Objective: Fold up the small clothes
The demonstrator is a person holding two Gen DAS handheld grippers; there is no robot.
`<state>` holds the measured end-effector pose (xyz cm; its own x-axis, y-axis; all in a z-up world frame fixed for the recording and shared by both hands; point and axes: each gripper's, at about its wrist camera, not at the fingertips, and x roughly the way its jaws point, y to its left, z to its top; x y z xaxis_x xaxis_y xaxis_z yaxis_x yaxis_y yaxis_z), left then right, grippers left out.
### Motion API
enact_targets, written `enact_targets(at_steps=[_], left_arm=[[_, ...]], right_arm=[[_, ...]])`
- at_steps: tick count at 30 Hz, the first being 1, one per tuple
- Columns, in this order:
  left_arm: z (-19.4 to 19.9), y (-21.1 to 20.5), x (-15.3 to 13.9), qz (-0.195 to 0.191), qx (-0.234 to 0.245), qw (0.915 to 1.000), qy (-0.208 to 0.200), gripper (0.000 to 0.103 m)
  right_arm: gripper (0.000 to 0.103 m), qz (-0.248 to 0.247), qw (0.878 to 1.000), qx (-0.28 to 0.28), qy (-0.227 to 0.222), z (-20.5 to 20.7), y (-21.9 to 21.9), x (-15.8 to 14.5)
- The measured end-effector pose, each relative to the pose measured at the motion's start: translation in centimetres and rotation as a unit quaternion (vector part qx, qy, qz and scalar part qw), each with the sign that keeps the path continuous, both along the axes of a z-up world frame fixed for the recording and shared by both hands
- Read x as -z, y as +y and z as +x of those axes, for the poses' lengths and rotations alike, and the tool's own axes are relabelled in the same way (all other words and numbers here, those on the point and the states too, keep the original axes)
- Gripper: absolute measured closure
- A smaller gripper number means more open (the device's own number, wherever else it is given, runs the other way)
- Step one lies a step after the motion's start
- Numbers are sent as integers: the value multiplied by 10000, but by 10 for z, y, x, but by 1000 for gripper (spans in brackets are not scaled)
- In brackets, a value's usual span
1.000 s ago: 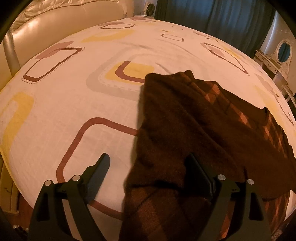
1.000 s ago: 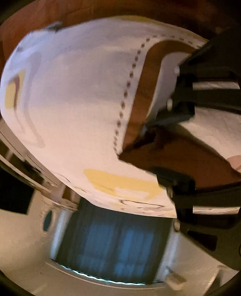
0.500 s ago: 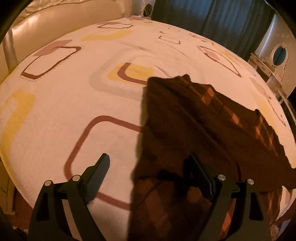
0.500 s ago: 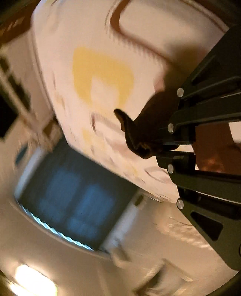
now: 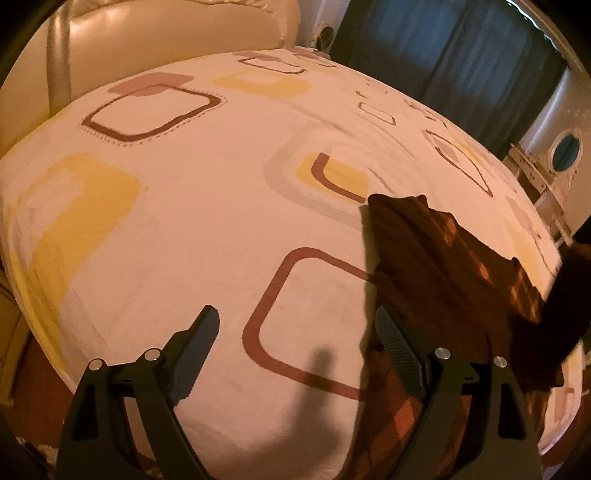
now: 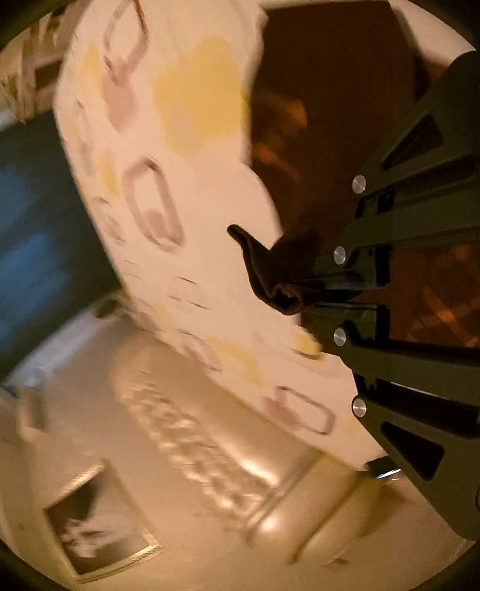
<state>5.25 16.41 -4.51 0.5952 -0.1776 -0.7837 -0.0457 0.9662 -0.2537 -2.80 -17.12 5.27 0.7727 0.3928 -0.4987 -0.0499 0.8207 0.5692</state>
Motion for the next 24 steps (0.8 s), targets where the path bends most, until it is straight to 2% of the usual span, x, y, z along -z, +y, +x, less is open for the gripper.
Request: enact_targets(at_steps=[3,7,12,16,21,24], left_arm=[[1,1,2,-142,-9,9999,42,18],[0,-4,4,-231,100,9997,44,18],[1,-2,8,-394,61,9992,63,18],[0,2,10,-434,9,9990,79,18],[0,5,12,-401,-9,9992,82,18],[0,4,10,-377,-30,9993,74,18]], right_arm=[[99,-332,9977,-517,283,19,62,31],[99,-780,9914,-976,396,24,133,47],[99,-1264,9809,-1401,482,29,173,67],[92,-1104,9751,-1742,818,37,186,86],[61,-522,9734,-1941,1096,36,183,107],[57,-94,9725,-2043,1116,28,172,106]])
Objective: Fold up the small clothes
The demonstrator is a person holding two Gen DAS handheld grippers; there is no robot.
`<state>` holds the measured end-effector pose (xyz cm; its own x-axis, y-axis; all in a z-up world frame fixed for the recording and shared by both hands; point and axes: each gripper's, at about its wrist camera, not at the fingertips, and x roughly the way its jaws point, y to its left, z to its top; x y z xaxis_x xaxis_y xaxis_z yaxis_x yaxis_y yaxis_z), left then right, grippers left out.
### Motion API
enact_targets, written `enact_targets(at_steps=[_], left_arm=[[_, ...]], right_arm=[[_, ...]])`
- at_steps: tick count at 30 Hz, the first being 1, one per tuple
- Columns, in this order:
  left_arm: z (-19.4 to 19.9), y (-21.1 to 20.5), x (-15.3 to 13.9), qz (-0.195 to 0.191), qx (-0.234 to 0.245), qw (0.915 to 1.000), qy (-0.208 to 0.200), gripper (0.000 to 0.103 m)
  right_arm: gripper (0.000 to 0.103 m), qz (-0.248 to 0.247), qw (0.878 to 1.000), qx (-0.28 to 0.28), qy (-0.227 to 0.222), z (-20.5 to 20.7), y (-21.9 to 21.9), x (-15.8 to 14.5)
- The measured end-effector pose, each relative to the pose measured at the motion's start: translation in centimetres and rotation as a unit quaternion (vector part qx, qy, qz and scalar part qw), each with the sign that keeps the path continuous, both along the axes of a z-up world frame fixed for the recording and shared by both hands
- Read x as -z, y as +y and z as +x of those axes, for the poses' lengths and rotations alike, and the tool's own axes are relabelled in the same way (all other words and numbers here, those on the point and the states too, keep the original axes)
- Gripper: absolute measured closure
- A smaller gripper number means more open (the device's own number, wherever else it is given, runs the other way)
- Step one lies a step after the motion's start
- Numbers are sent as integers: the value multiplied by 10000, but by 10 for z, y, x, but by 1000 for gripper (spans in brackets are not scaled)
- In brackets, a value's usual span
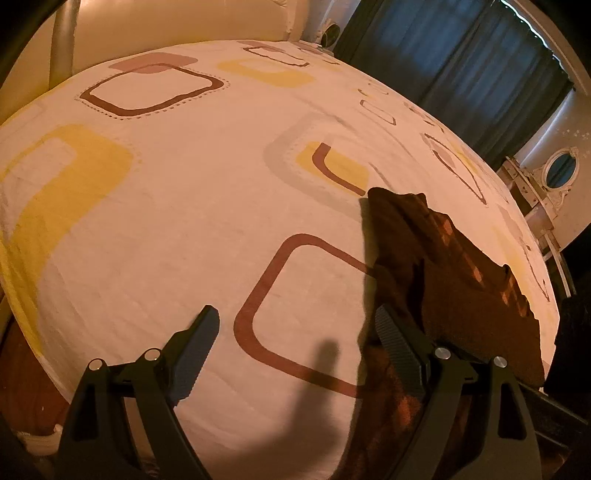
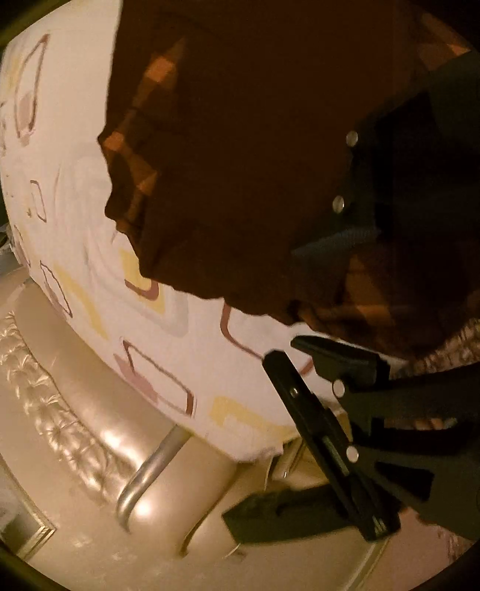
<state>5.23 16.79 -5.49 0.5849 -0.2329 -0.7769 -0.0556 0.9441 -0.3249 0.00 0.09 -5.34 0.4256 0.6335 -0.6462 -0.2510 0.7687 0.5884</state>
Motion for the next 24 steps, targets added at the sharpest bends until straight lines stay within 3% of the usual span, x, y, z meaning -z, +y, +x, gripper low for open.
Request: enact_targets(at_steps=[3,6,11,16,24], left_arm=[[-4,0,-7,-85,-43,9999,-75,18],[-3,-10,-15,-279,233,9993,-109,18],[22,-29,-5,-946,710,9925,305,18],[46,-33,11,-1595,821,9816,648,18],[56,-49,6,-1550,1246,9771,756,18]], right_arm=[[55,283,9996,25,-28,-16,-25,-12],[52,328,9984,405,-221,-35,-71,-29],[50,117,9908,1316,-294,-66,-165,-43],[50,10,9834,1812,-65,-93,-222,-36],[49,35,9785,2061,13,-112,-257,-25]])
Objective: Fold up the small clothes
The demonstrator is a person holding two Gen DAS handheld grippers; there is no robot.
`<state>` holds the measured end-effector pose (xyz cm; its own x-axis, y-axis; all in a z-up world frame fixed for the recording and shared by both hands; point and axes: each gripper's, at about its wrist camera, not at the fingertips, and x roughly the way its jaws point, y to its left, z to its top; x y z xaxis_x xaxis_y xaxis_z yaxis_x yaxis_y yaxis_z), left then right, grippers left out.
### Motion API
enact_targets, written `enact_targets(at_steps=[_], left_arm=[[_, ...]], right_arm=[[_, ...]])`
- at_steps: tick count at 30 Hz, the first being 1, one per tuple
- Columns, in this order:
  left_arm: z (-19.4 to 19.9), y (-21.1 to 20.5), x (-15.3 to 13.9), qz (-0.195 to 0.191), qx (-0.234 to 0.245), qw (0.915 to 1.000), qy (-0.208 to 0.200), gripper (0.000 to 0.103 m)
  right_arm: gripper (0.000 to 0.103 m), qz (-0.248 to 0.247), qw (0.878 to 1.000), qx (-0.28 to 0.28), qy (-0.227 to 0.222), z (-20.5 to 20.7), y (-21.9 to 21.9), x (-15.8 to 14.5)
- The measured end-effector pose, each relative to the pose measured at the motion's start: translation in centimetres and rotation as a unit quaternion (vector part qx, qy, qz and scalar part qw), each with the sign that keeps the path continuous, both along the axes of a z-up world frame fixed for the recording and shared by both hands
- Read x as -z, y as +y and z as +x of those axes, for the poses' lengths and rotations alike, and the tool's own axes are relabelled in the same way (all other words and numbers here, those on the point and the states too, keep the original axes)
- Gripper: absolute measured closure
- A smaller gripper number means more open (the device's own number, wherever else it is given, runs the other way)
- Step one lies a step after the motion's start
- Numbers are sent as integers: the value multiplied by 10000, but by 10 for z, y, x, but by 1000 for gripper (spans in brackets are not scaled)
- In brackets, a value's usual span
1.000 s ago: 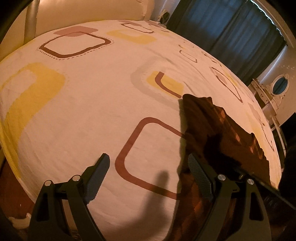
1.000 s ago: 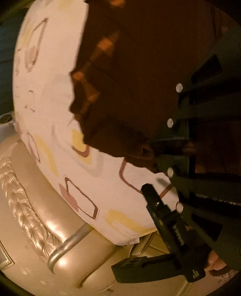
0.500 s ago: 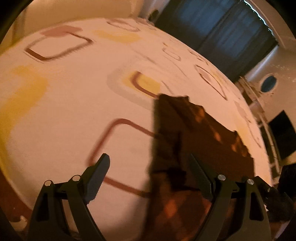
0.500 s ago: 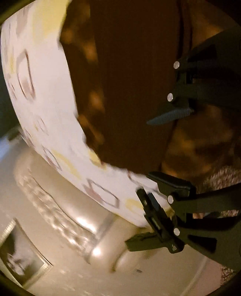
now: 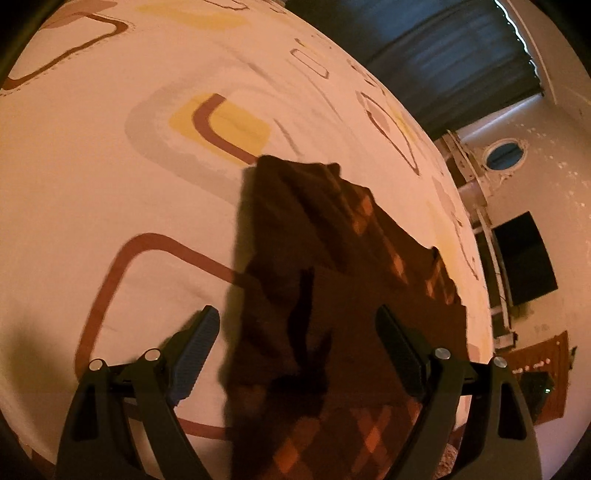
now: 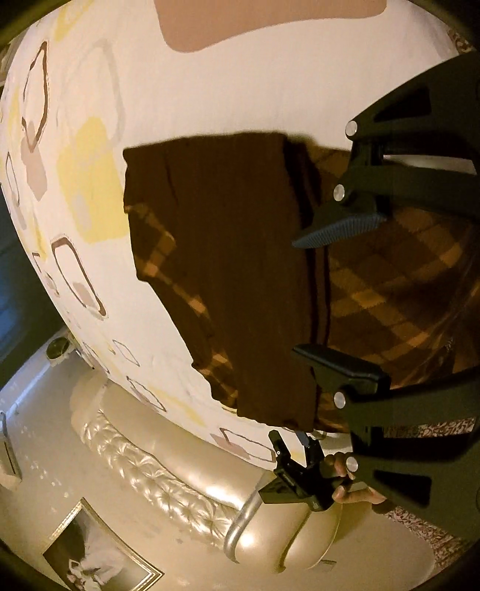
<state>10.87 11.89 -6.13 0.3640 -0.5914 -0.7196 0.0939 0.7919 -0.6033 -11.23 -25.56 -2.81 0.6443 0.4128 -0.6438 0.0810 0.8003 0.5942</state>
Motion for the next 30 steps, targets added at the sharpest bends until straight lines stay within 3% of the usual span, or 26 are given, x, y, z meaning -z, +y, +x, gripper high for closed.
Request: enact_targets(at_steps=[3,6,9,12,16,19,23,30], left_arm=[[-5,6,-7,-113,-176,9998,14,18],[-10,23,-22,-464,-459,9978,-135,18],[-4,22,-21,-788,-302,9964,-67,18],[4,8,-4,-812,-86,9965,201,19],[7,1,6,-984,-75,9948,244,21],[5,5,-1,-994,-190,9946,237,21],[-1,20,-24,-1145,-366,9927,-107,21],[8,-4,-5,-1028,200,9944,137,21]], right_arm=[[49,15,10000,11,-34,-3,-5,-1],[47,49,10000,44,-72,-4,-11,-2],[44,49,9999,75,-66,-3,-13,0],[44,68,9999,85,-25,-3,-13,4],[44,84,9999,70,73,-2,-11,11],[44,142,9998,70,149,0,-10,17],[44,135,9998,63,158,0,-7,18],[44,179,9996,66,215,0,-5,24]])
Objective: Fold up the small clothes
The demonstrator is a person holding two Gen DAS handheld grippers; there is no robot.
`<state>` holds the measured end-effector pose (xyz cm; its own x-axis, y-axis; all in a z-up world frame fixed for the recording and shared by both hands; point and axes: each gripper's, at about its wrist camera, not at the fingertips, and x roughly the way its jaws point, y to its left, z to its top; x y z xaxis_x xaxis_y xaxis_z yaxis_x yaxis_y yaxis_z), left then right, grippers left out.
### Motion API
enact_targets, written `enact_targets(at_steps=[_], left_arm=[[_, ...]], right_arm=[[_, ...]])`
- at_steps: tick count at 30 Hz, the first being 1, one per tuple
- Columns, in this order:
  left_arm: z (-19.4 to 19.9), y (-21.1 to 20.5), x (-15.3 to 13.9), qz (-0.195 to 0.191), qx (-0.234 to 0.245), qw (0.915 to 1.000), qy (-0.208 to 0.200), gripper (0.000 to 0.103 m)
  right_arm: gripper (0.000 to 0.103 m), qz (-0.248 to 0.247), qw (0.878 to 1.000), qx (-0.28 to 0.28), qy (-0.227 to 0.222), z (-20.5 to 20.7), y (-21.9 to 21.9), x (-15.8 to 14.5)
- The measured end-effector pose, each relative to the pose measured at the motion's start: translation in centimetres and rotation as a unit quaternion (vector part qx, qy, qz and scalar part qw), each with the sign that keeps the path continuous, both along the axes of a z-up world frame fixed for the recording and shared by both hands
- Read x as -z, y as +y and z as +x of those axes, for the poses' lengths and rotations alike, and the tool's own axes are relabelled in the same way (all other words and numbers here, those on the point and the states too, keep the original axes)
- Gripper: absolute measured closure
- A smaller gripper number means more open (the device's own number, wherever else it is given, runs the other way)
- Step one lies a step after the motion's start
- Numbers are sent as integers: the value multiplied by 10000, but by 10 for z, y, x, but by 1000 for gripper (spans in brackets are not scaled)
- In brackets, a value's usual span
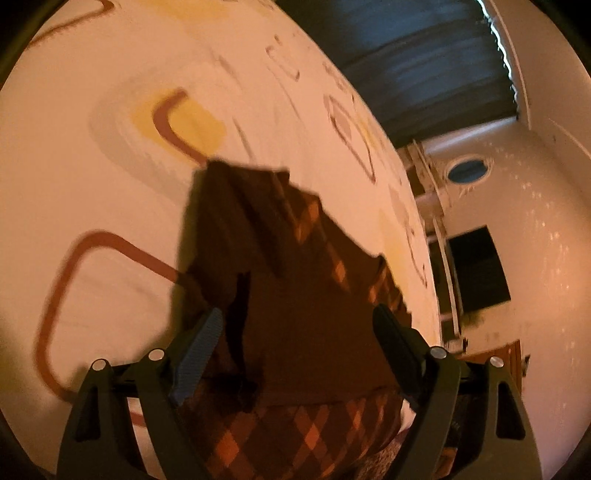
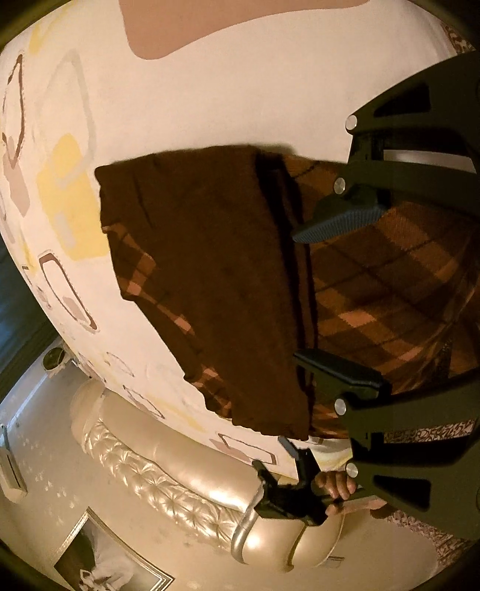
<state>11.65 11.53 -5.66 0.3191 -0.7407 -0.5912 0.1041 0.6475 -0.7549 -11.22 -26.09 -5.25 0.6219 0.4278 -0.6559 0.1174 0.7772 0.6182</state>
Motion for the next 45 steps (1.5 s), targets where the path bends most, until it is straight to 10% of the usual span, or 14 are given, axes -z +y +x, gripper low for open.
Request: enact_targets(at_steps=[6,15,30,34,45], left_arm=[[3,-5,12,-163,-20,9998,105,21],[-2,-15,14,645,43,9979,41,99],[-5,-7,10,1524,-30,9871,-499,97],[-20,-9,0,1372,247,9874,-749,44],[-95,24,13,1040,976,9876,-660,33]], right_arm=[[44,27,10000,-9,-21,-1,1,-1],[44,59,9999,80,45,-3,-3,2],[44,156,9990,413,87,-7,-31,6],[44,56,9980,625,65,-17,-50,1],[44,1644,9846,-367,459,-37,-65,37]])
